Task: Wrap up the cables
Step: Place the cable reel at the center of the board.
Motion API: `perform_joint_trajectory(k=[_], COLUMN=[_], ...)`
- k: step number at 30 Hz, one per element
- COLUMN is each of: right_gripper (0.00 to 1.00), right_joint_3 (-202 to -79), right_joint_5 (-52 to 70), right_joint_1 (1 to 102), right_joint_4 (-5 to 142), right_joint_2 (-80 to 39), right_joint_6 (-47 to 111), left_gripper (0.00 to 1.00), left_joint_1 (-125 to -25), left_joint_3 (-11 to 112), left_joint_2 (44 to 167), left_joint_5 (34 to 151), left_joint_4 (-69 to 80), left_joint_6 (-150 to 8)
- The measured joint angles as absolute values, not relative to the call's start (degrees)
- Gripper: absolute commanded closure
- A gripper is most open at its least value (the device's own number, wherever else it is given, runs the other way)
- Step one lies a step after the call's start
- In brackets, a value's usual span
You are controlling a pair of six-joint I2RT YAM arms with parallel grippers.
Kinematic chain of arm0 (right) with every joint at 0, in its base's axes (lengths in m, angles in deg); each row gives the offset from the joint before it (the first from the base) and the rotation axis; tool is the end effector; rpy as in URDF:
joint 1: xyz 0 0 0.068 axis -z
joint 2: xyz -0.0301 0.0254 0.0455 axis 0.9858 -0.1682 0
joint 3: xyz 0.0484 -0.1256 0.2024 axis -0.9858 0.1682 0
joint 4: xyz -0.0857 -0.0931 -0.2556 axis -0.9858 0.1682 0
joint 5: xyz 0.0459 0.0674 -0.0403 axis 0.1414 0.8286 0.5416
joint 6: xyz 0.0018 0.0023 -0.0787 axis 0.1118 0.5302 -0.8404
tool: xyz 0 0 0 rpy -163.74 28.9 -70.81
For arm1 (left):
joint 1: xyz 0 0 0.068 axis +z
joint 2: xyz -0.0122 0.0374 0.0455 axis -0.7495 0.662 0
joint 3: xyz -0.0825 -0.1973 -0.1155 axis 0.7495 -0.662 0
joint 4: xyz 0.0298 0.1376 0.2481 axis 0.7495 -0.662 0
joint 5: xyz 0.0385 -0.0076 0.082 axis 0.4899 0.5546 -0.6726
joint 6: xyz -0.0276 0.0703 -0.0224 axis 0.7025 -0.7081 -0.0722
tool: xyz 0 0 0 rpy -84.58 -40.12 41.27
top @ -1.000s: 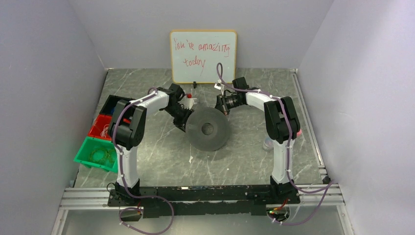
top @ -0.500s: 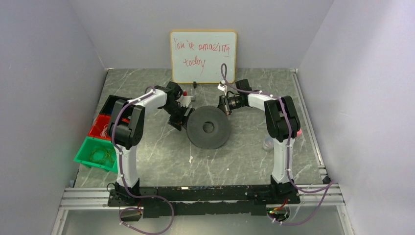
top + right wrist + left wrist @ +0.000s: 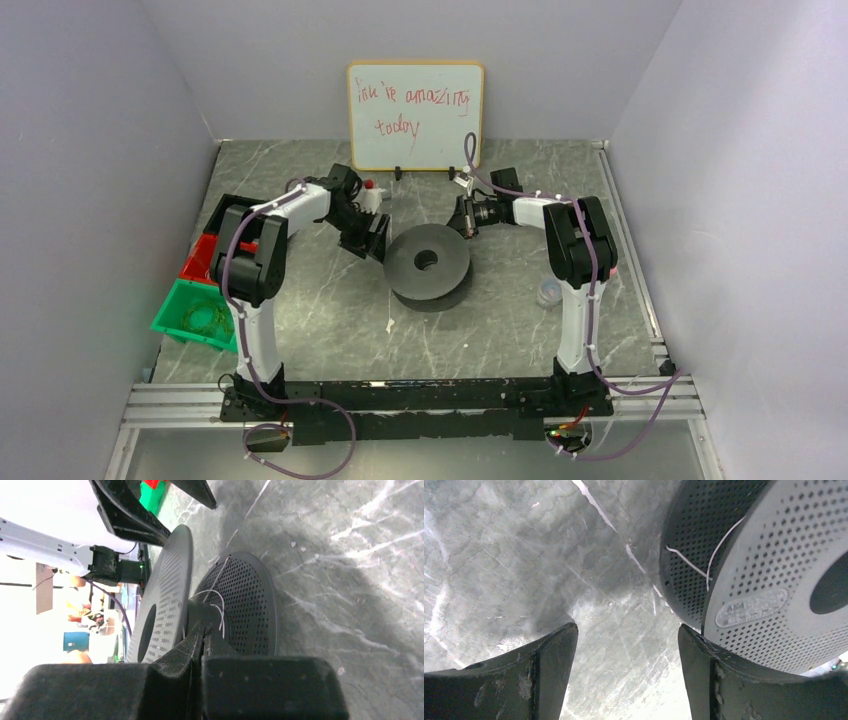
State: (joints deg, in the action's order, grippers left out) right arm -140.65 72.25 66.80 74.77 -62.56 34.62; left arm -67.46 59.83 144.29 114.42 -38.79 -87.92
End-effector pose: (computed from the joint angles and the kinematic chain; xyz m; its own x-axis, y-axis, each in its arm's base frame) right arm 0.4042 0.1629 0.0753 -0.8776 -0.1553 -0.4536 -0.4782 0.2146 0.8516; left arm 0.3758 -0.1645 0.0989 -0.8755 0.3840 -0.2934 0.4814 0.7465 -0.4594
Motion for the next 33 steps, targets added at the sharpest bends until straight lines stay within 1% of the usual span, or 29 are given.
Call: perform_joint_trajectory(k=[4,7,11,16,23,33], right_gripper=[0.98,0.93,0.91,0.78,0.64,0.58], right_joint_3=[-139.6,-139.6,-139.5,-139.3,-139.3,-141.4], right_joint_5=[72.6,72.9,73.3,73.5,73.5,71.9], right_joint_1=[67.4,67.7,67.7,67.7,67.7,69.7], right_joint_4=[73.1,72.0,71.9,72.1,74.5,83.6], right_joint_2=[-62.6,-62.6,-62.6,-62.6,-62.6,-61.6], right_joint_6=[36.5,37.3,37.4,37.4,35.1,27.6], left_gripper=[0.22,0.23,0.23,0.23,0.23,0.22], left_joint_1=[-65.7,-65.5,-64.1,-61.3,-61.1,-61.2], left_joint_3=[57.9,57.5,57.5,57.5,57.8,60.0], left_joint_2=[143.9,143.9,143.9,143.8,141.4,136.4], left_joint_5=[118.4,120.1,122.0,122.0,121.6,118.1], left_joint_4=[-36.3,-35.5,-34.5,-34.0,-34.4,-37.1], left_joint_6=[-88.5,-88.6,-88.5,-88.5,-88.6,-90.6])
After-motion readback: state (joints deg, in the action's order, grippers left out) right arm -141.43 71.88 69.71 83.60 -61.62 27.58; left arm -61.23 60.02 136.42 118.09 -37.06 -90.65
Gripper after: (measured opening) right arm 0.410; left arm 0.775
